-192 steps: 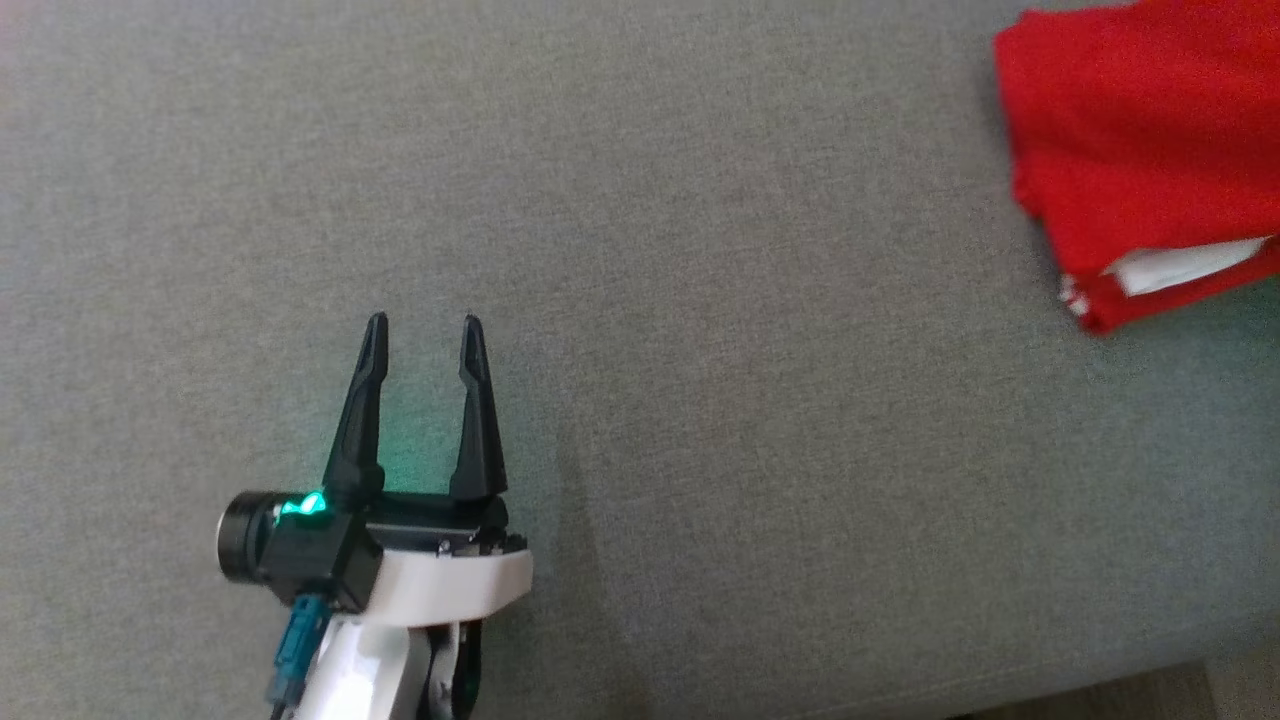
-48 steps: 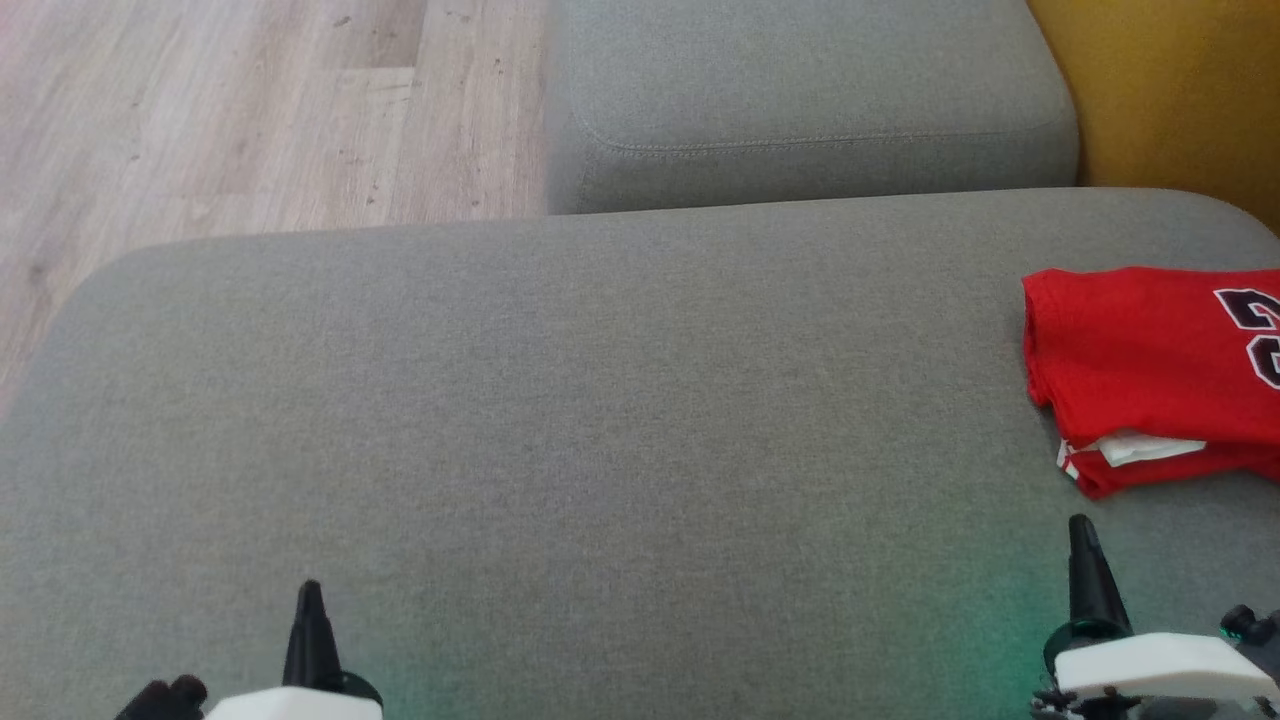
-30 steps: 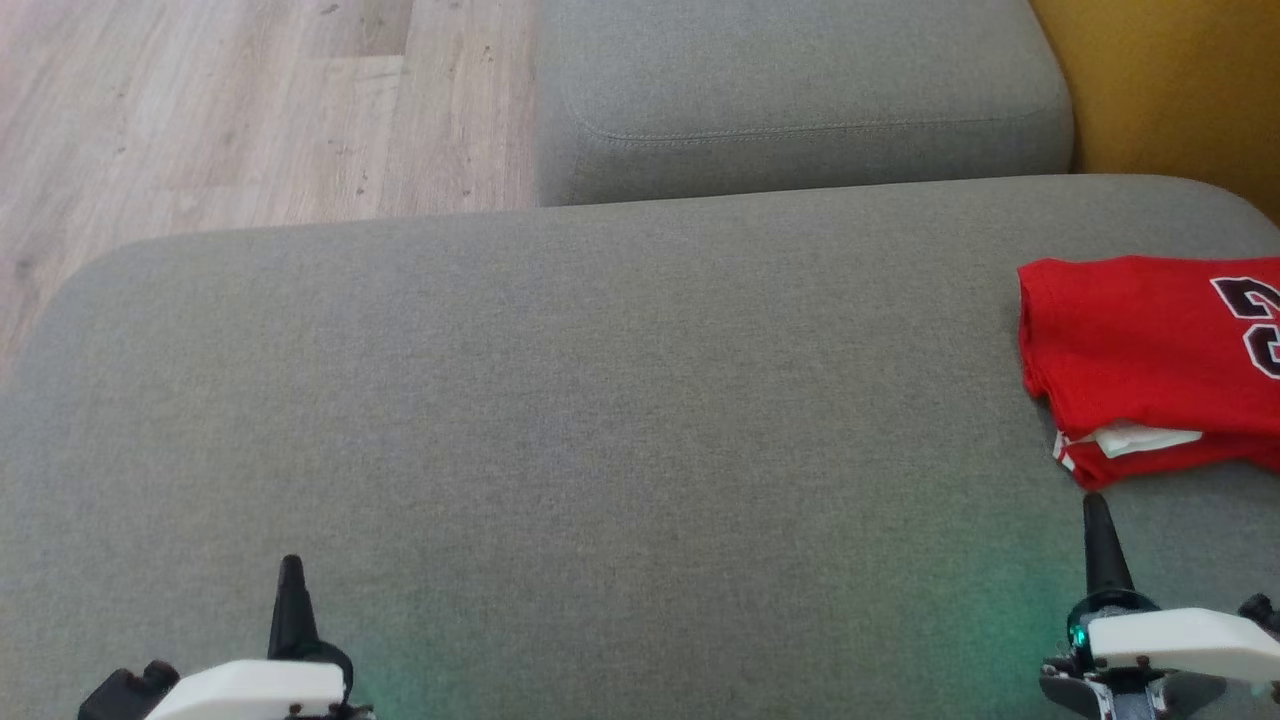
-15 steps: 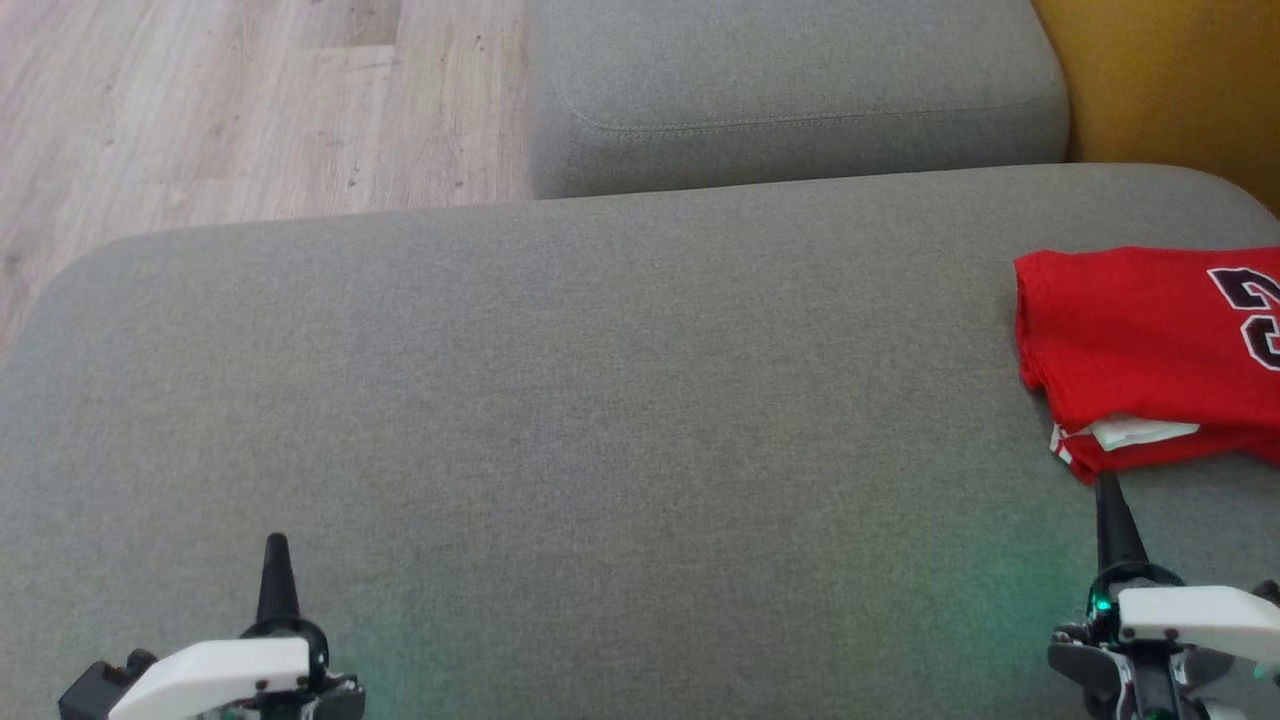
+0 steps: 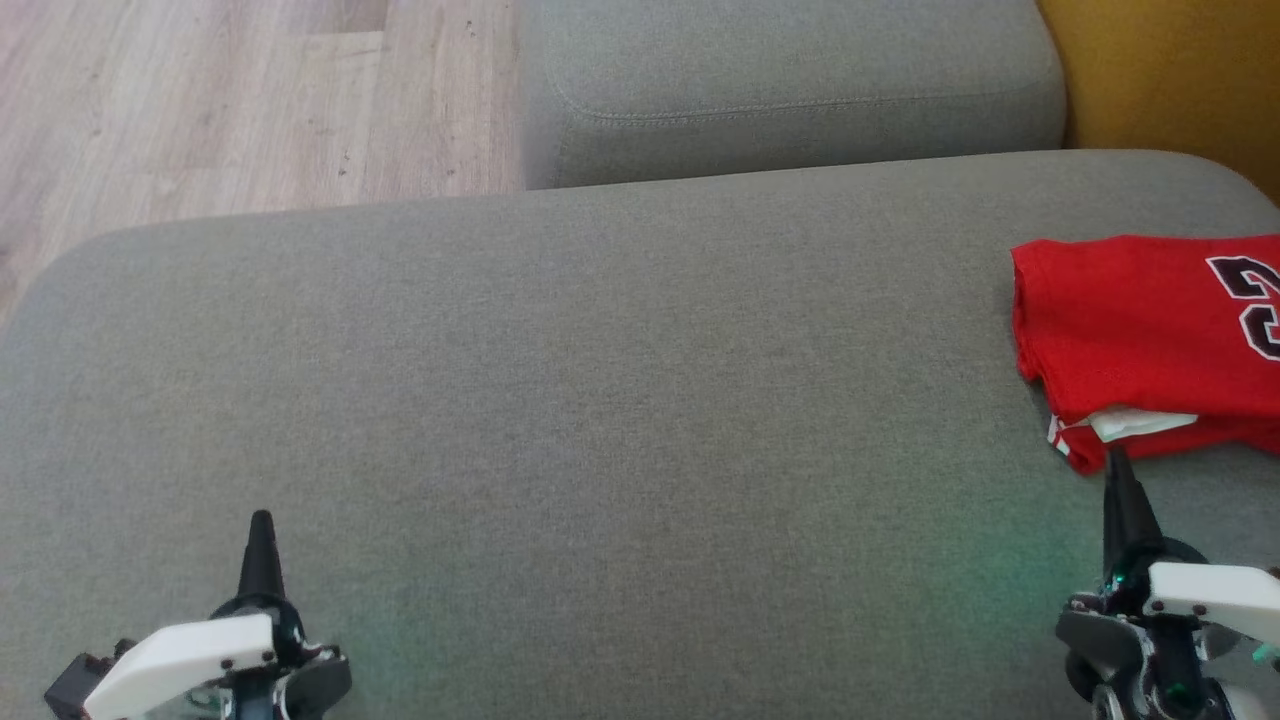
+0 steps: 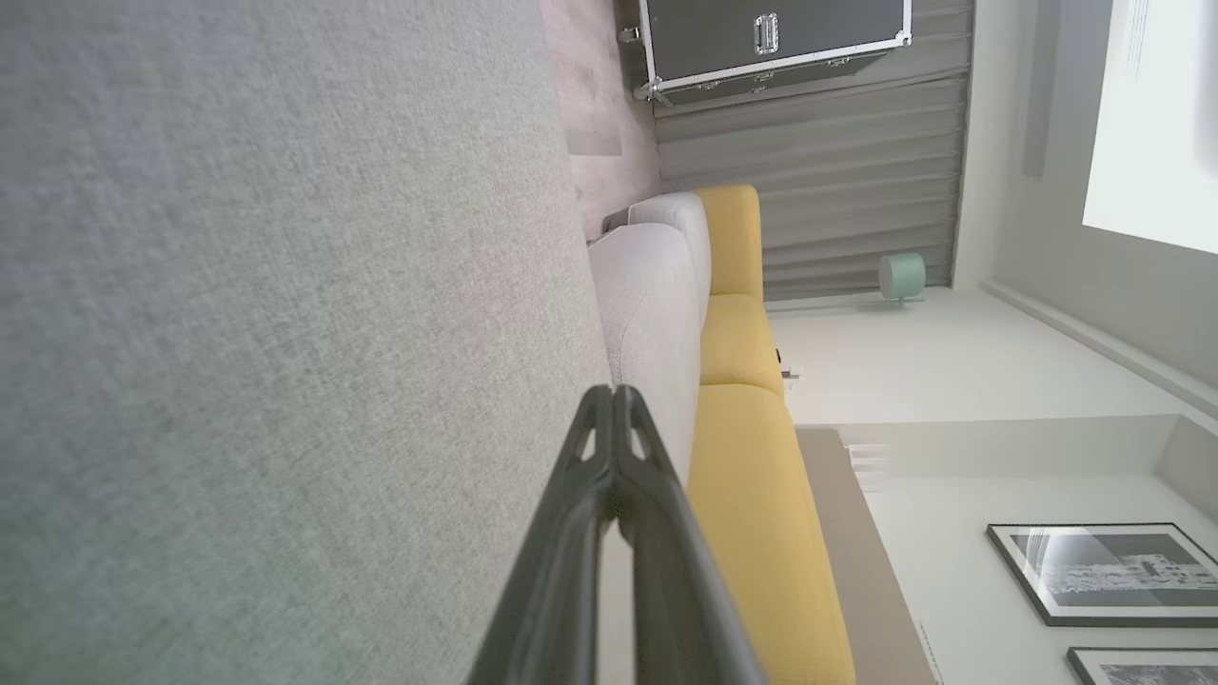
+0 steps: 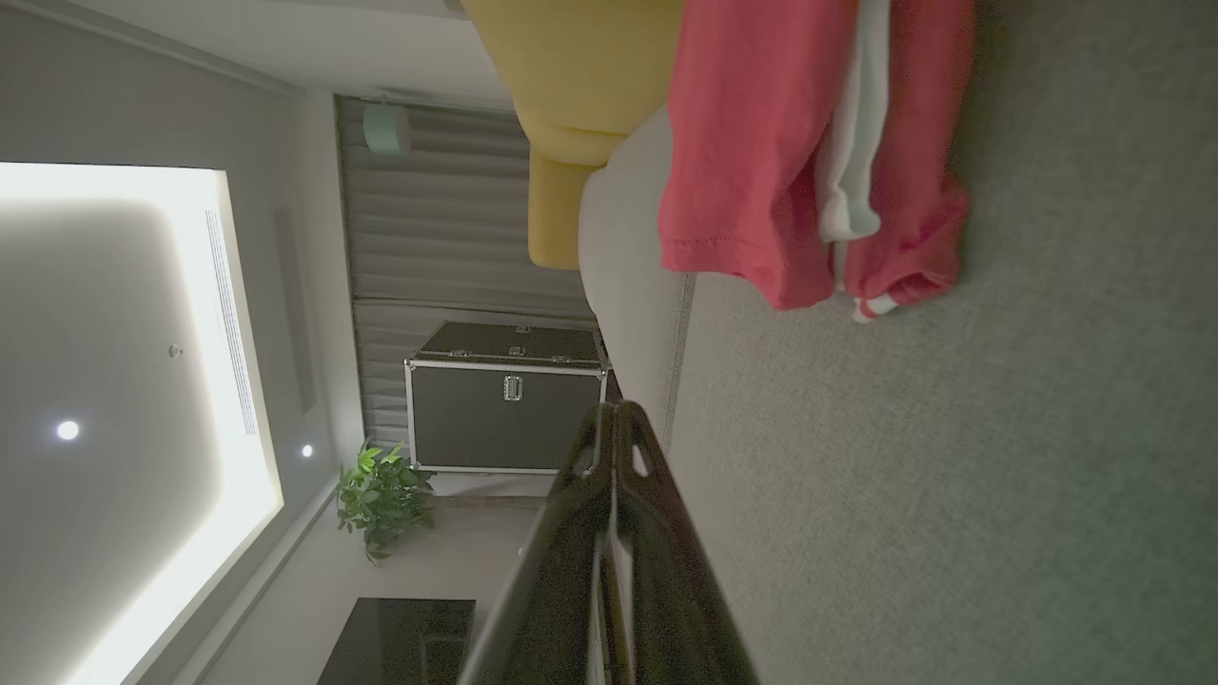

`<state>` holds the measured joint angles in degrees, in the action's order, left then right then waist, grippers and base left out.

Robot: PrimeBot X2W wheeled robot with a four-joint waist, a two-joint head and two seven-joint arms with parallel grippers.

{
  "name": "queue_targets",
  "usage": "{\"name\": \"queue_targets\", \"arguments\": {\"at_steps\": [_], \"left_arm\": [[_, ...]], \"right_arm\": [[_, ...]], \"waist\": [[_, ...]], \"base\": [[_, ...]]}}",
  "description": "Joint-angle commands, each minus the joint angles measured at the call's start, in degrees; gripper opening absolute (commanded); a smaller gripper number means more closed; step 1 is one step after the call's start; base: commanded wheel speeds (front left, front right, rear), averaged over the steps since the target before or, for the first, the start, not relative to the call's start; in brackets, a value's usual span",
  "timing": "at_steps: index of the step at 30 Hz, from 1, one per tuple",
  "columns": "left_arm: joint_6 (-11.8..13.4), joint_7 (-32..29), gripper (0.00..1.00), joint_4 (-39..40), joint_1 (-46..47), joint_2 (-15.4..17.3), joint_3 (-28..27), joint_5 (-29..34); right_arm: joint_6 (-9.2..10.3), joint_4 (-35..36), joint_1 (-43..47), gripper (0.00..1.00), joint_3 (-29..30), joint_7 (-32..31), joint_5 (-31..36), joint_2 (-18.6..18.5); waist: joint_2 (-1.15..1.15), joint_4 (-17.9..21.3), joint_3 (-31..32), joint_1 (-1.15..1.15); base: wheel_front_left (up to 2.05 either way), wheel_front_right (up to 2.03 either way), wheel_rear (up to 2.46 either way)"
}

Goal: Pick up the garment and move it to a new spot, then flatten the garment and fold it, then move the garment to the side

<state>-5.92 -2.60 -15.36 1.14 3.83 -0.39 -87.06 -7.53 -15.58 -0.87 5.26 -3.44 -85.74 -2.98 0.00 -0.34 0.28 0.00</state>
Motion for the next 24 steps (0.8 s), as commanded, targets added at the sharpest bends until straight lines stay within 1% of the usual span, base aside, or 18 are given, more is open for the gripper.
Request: {"name": "queue_targets", "arguments": {"at_steps": [1,9,24], "left_arm": [[-0.76,-0.79,0.0,1.56,3.62,0.67,-2.67,-2.0],[-1.57,-2.16,0.0,1.42,4.87,0.61,-3.97,-6.9],[-1.57,-2.43,0.0,1.4,4.89,0.37,-4.31,-6.62]], "right_arm": [[0.04,1.76,-3.86,0.0,-0.69,-0.66,-2.34,-0.9],[0.04,1.64,-5.19,0.0,-0.05,-1.99,-7.51,-0.85],[0.04,1.62,-5.21,0.0,0.18,-2.17,-7.32,-0.69]], "waist": [[0.0,0.07,-0.09,0.0],[0.0,0.34,-0.46,0.0],[0.0,0.34,-0.46,0.0]], "base": [[0.0,0.0,0.0],[0.0,0.0,0.0],[0.0,0.0,0.0]]}}
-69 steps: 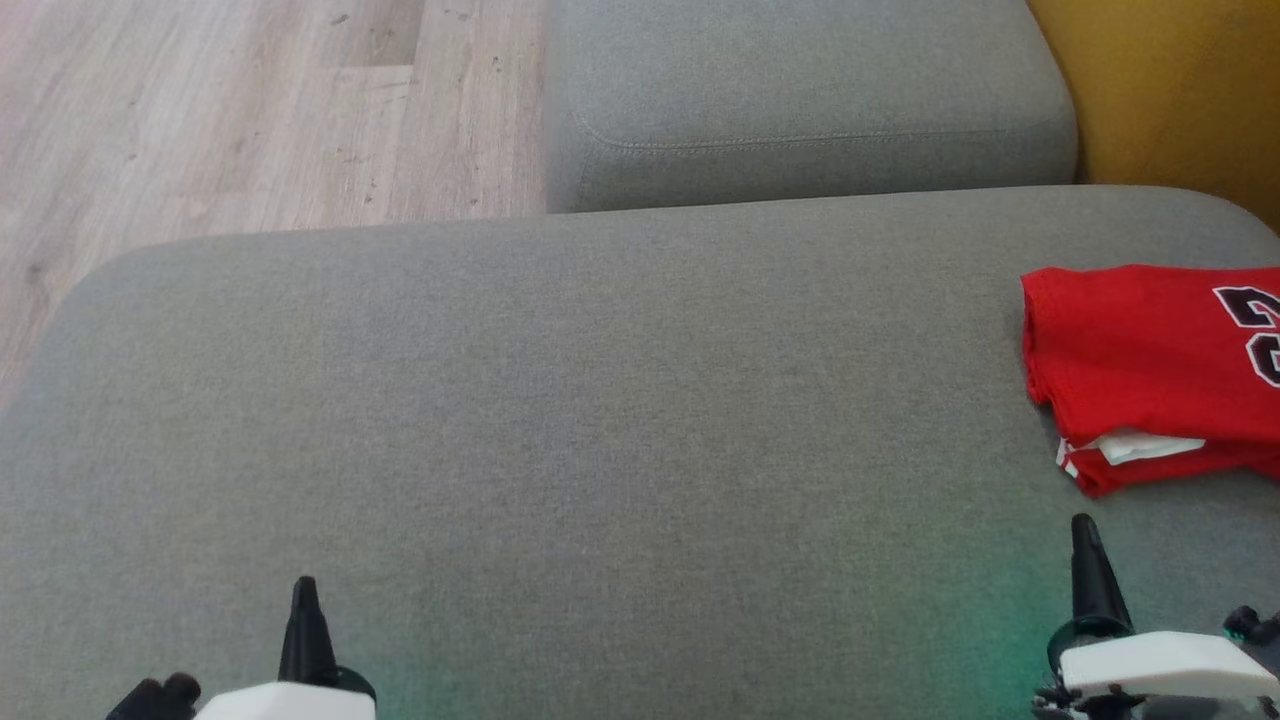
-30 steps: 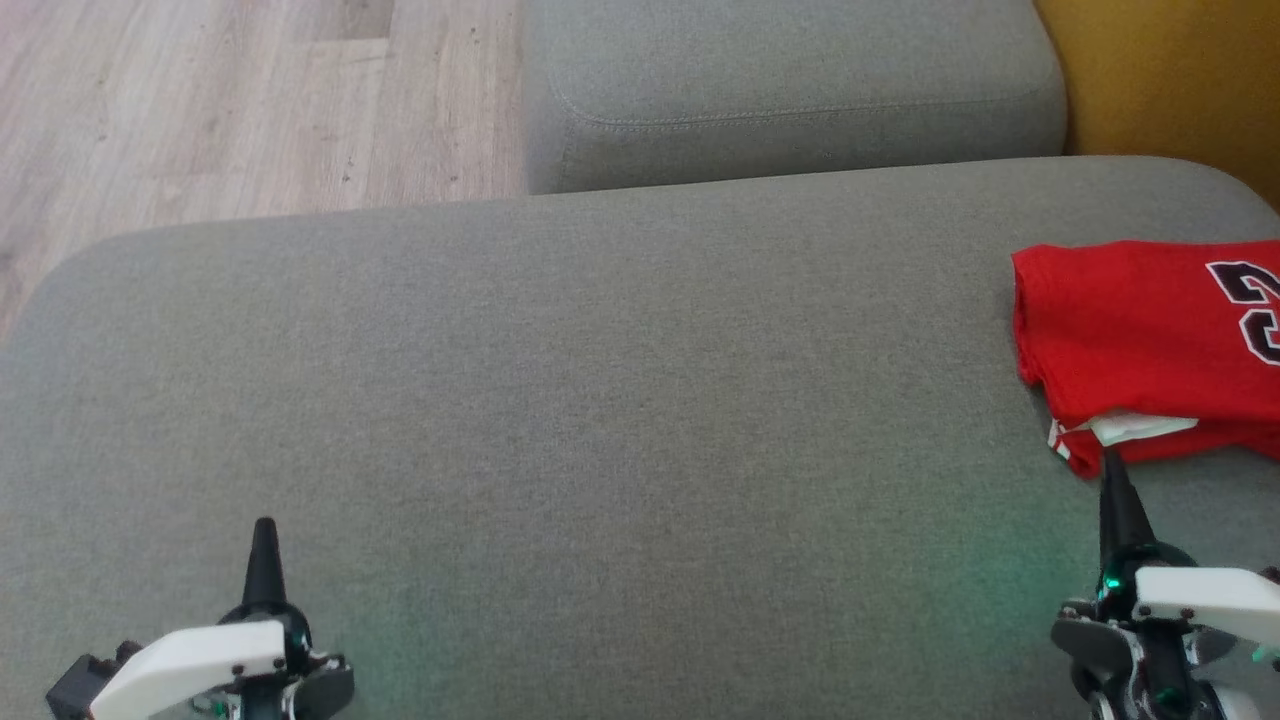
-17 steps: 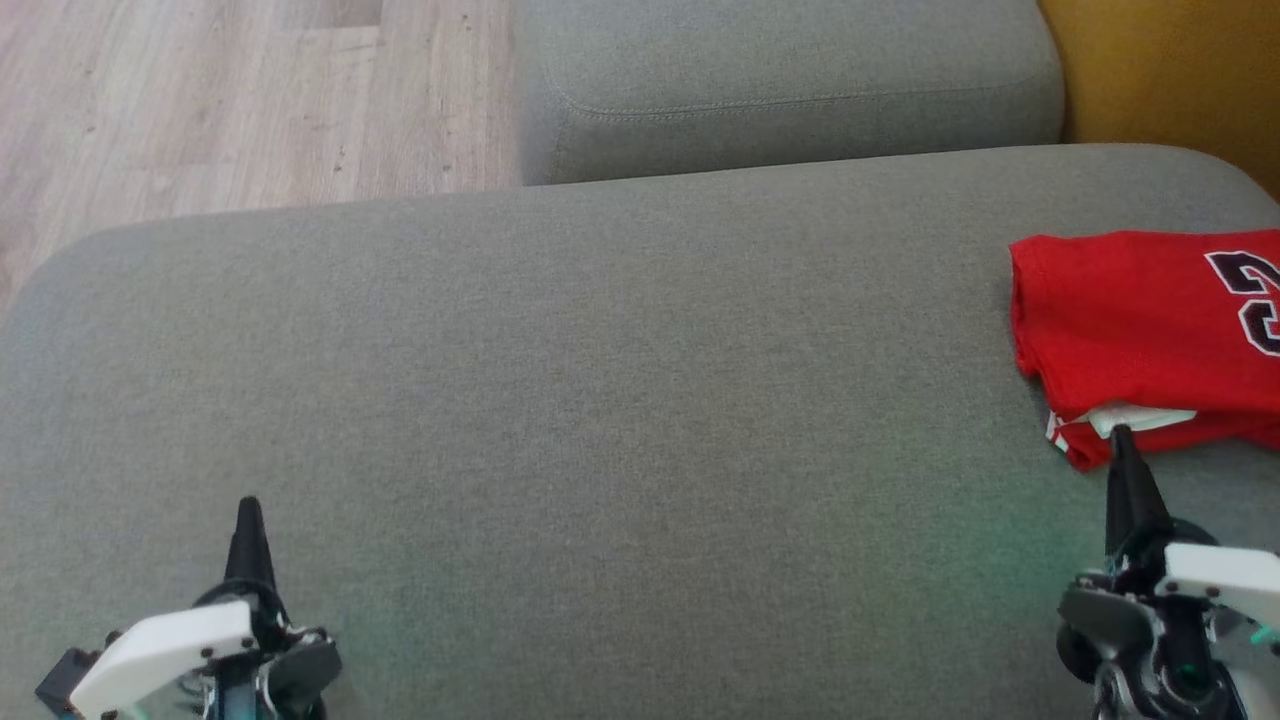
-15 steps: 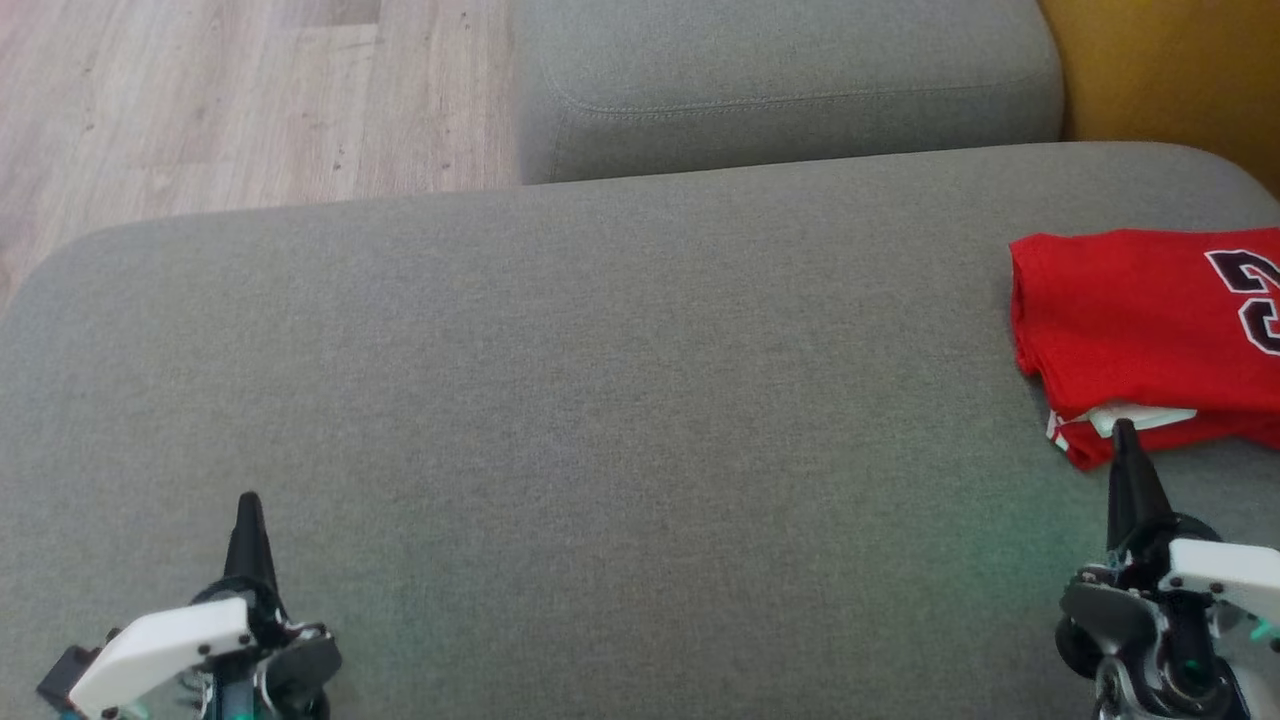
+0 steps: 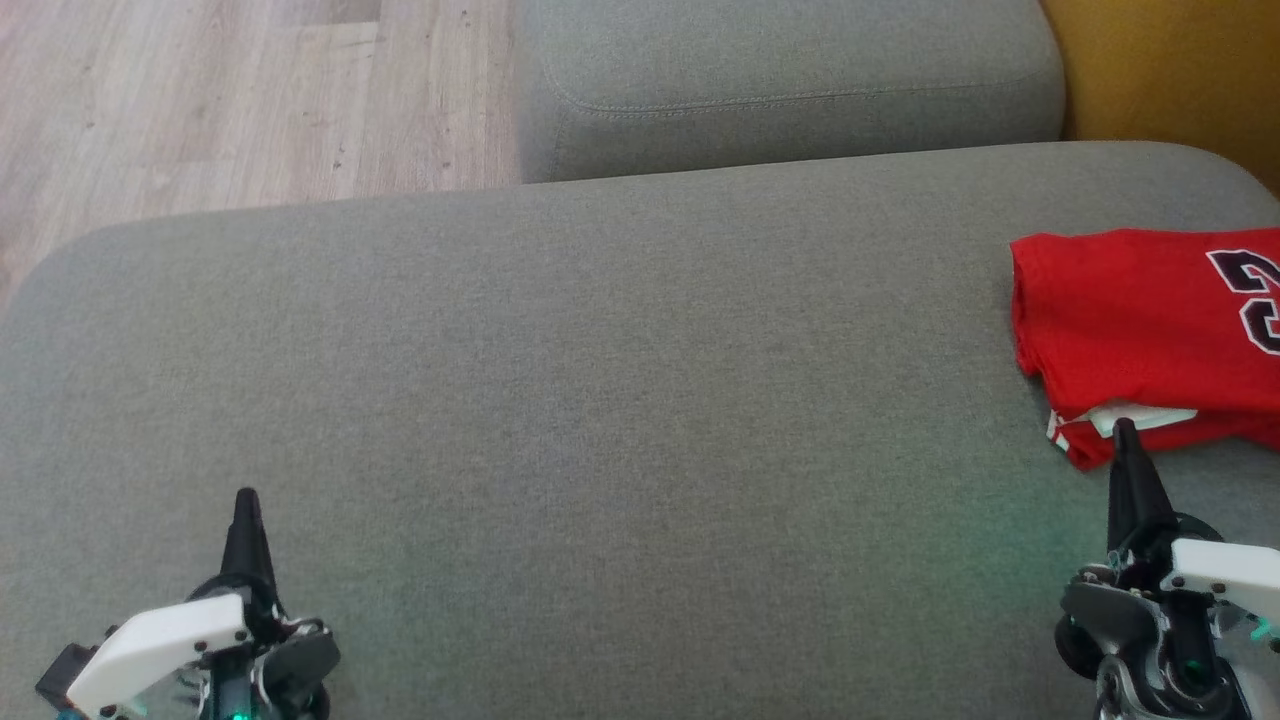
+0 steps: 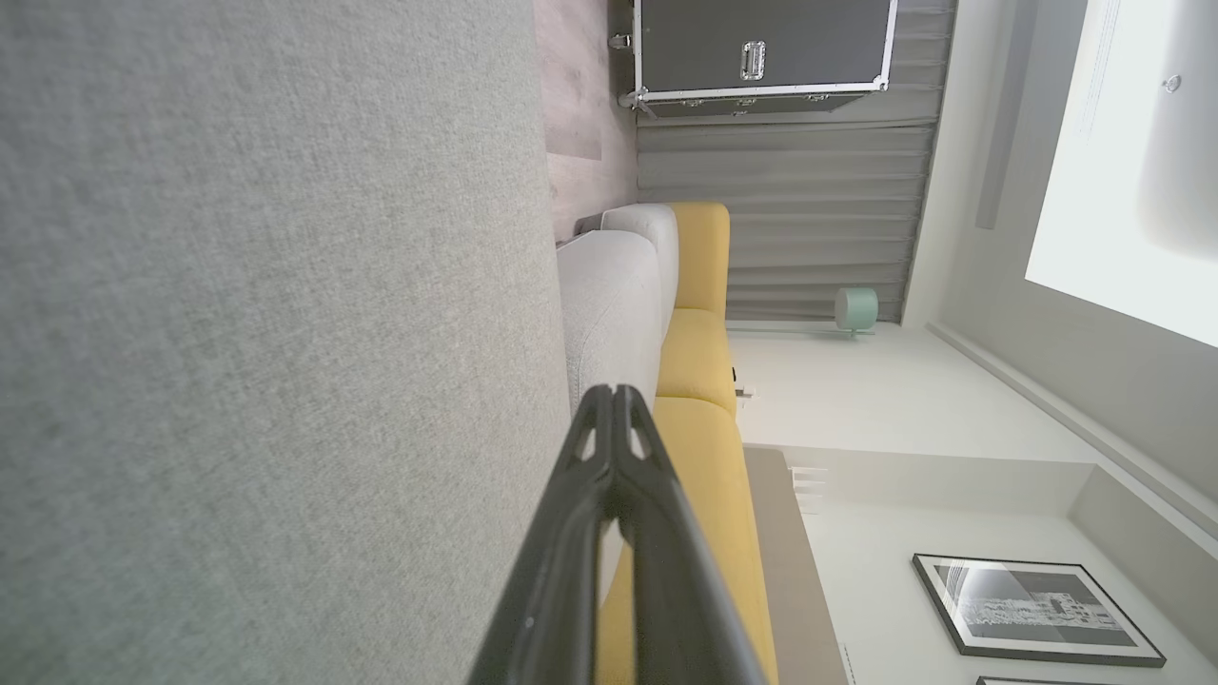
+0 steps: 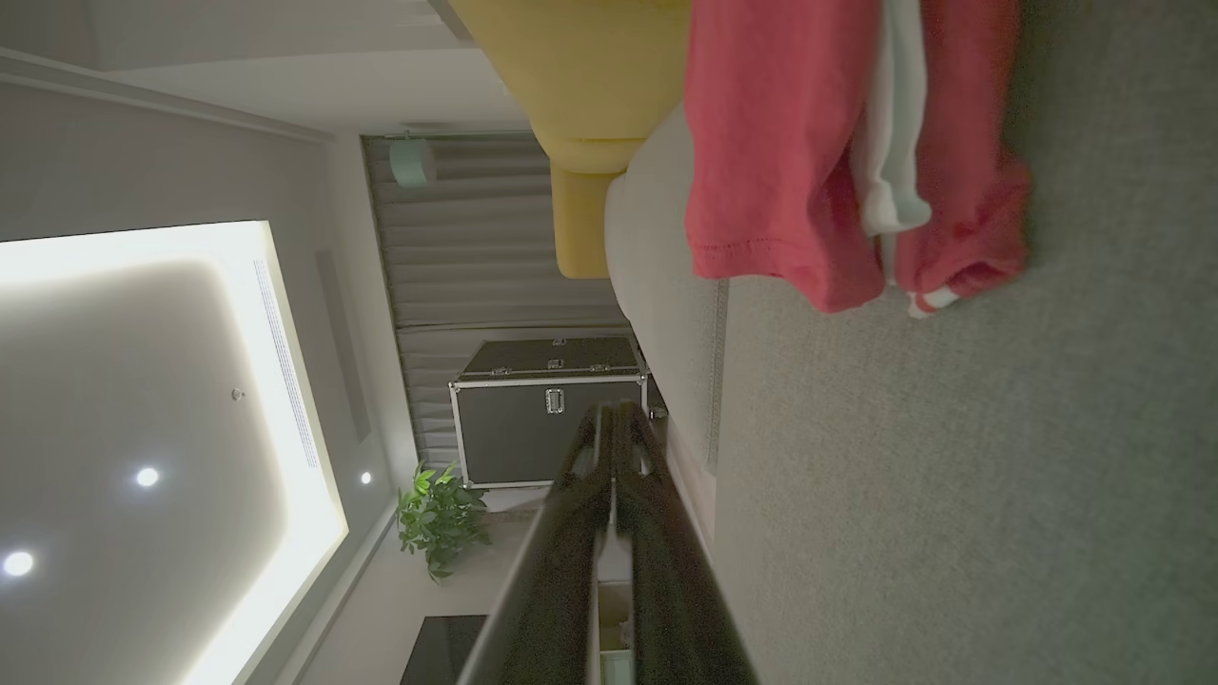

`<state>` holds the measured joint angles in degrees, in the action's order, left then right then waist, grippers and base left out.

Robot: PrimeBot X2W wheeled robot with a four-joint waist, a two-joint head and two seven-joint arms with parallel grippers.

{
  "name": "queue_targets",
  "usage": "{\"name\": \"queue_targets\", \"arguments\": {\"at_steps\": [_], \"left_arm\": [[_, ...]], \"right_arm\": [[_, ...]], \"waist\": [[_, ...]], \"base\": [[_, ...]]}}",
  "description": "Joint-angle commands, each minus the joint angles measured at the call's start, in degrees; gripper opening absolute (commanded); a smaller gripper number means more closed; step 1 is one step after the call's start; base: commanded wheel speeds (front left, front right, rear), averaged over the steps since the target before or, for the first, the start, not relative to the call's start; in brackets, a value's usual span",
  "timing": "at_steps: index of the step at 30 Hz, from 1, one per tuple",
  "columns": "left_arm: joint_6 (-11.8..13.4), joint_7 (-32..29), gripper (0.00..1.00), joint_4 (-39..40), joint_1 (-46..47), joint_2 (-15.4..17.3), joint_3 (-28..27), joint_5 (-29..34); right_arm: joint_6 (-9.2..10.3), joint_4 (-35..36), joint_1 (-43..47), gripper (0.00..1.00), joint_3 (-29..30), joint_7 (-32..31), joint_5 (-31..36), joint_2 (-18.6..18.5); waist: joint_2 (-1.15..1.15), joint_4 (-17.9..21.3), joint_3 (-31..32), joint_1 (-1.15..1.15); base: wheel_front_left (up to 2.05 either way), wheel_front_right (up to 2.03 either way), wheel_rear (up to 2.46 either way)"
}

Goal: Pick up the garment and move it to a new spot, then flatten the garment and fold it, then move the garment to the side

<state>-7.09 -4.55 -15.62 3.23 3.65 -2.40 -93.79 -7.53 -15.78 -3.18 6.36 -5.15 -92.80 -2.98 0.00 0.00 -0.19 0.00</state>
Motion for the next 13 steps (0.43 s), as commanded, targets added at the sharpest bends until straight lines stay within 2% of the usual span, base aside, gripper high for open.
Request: {"name": "queue_targets", "arguments": {"at_steps": [1,13], "left_arm": [[-0.4,-0.49,0.0,1.65,2.8,0.53,-2.32,0.12],[-0.4,-0.69,0.0,1.64,2.82,0.35,-2.57,0.33]], "right_arm": [[0.04,1.82,-2.9,0.0,-0.9,-0.48,-0.26,-0.68],[0.04,1.81,-2.91,0.0,-0.74,-0.61,-0.12,-0.56]], "waist": [[0.0,0.0,0.01,0.0],[0.0,0.0,0.01,0.0]], "base": [[0.0,0.0,0.0],[0.0,0.0,0.0]]}}
